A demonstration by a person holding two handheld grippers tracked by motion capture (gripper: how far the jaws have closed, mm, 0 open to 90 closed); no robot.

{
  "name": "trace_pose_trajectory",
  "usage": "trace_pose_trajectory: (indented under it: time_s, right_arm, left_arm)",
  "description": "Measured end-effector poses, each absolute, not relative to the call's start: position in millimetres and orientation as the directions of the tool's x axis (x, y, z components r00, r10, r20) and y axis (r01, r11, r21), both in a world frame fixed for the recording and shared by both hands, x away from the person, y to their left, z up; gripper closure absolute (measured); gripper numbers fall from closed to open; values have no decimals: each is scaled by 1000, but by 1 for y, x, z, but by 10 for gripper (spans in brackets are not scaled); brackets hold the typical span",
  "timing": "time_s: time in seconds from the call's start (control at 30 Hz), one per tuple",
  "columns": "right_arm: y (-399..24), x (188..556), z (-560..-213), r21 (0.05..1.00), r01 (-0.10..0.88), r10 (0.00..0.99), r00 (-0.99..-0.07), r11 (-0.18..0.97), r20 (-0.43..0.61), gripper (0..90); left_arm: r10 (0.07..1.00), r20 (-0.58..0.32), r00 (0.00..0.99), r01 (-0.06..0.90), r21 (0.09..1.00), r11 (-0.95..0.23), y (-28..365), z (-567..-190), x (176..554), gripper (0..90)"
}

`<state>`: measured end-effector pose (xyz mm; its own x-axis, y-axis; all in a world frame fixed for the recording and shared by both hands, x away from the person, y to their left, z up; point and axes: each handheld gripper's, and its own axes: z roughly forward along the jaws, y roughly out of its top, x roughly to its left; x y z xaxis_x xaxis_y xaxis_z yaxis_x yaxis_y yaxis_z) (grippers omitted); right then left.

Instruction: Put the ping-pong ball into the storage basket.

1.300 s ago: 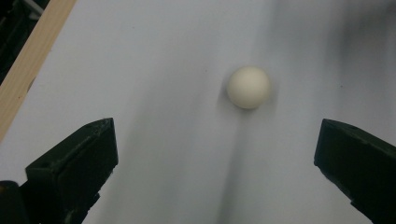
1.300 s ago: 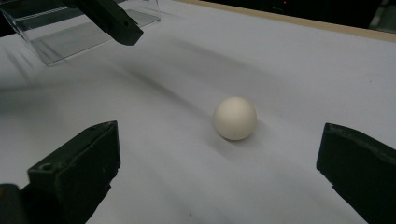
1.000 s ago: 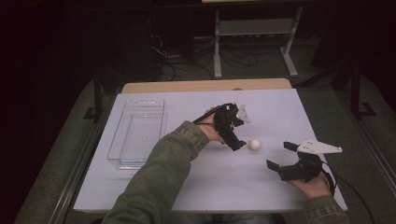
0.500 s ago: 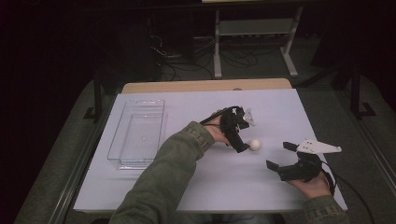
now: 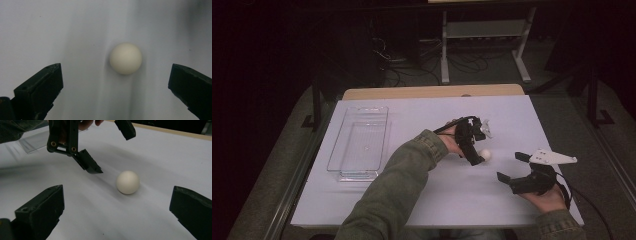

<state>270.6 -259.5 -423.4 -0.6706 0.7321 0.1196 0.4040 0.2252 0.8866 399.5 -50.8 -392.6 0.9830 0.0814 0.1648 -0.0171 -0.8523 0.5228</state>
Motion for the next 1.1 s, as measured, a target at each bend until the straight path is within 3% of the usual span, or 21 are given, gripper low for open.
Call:
trace_pose_trajectory:
  time_s: [0.97,1.1]
  right_arm:
    - [-262,271,-424,887,407,731,-671,218,128,0]
    - [-262,271,-424,887,408,730,-671,216,130,0]
  left_arm:
    - [10,86,996,-36,515,-857,-76,-421,407,0]
    - [-1,71,997,-38,518,-855,-76,-422,408,63]
